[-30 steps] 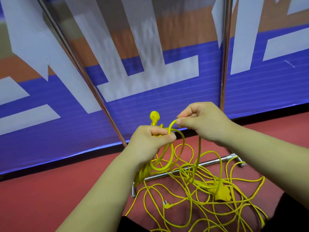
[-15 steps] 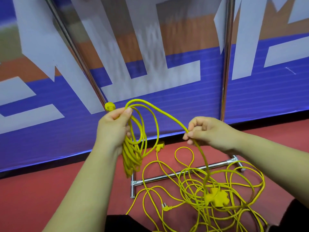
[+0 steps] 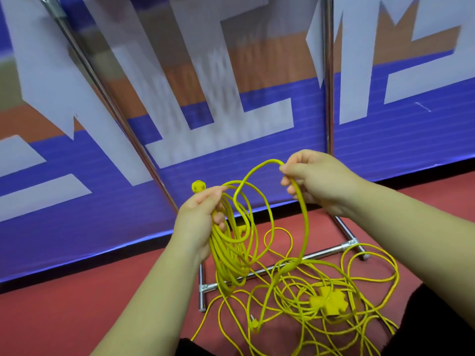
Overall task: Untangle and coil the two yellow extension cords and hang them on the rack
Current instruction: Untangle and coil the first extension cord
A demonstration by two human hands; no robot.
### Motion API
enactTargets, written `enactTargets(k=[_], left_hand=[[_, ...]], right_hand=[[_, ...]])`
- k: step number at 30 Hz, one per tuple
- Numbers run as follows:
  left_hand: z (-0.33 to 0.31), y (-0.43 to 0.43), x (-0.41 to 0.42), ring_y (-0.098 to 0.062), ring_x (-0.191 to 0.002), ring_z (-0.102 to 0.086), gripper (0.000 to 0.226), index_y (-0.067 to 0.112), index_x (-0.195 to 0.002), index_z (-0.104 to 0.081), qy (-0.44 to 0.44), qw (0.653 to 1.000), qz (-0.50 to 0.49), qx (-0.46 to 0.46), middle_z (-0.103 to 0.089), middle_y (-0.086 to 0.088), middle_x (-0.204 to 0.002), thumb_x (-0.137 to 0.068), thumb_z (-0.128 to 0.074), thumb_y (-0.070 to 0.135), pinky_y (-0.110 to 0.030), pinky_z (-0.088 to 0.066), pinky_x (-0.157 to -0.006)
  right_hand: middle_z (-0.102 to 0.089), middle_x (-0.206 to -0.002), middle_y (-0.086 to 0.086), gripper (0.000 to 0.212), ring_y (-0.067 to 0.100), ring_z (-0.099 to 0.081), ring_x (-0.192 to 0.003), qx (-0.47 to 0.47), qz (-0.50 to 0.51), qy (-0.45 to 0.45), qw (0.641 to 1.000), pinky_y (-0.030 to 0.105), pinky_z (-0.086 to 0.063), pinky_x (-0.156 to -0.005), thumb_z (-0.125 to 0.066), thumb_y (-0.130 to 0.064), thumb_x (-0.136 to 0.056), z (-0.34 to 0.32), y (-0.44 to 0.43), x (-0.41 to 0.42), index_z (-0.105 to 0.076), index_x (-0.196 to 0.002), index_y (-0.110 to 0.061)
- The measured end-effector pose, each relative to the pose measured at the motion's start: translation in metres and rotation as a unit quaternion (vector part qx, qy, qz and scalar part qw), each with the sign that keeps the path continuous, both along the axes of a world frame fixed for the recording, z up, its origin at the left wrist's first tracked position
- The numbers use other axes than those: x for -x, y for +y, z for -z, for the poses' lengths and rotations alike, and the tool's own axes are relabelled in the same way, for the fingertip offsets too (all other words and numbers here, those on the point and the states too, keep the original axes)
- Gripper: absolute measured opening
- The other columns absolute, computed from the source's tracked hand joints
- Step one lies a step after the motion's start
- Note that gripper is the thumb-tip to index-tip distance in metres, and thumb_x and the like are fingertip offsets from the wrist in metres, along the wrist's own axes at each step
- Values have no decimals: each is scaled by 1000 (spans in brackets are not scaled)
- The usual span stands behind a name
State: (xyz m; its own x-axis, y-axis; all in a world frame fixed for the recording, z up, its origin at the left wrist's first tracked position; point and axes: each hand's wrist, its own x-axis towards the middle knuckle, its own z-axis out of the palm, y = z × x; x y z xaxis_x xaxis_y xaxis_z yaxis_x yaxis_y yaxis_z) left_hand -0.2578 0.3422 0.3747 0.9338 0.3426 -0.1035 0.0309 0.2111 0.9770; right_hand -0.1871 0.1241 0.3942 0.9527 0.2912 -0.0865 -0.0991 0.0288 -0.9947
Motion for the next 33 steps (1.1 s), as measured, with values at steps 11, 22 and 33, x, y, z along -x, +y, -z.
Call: enactTargets(k=[11,22,33], left_hand=[[-8,28,-1,-8,-45,-42,32,19,-125,-64,-39,999,15,-12,-50,-1,-70,-101,-51,4,-20,-38,-40],[-8,34,-14,-7,-51,-53,31,22,-122,-62,-66,989,-36,126,-54,-3,-74,-100,-49,3,-20,-48,-45],[-14,70,-15,-9,-65,-64,31,26,-127,-58,-125,973,-73,181,-64,1,-80,-102,-50,10,-24,-54,-57]], right_hand=[[-67,-75,7,24,16,-55,-61,140,-48,-12,989,25,-45,-55,-59,-29,-99,31,-21,-15,-72,-86,-13],[-52,-59,-4,10,16,-41,-59,190,-301,-117,927,26,-35,-56,-72,-32,-91,46,-3,14,-80,-88,-28],[-54,-52,-9,9,1,-47,-47,287,-309,-65,904,16,-37,-49,-76,-29,-87,74,-18,5,-78,-79,-26]])
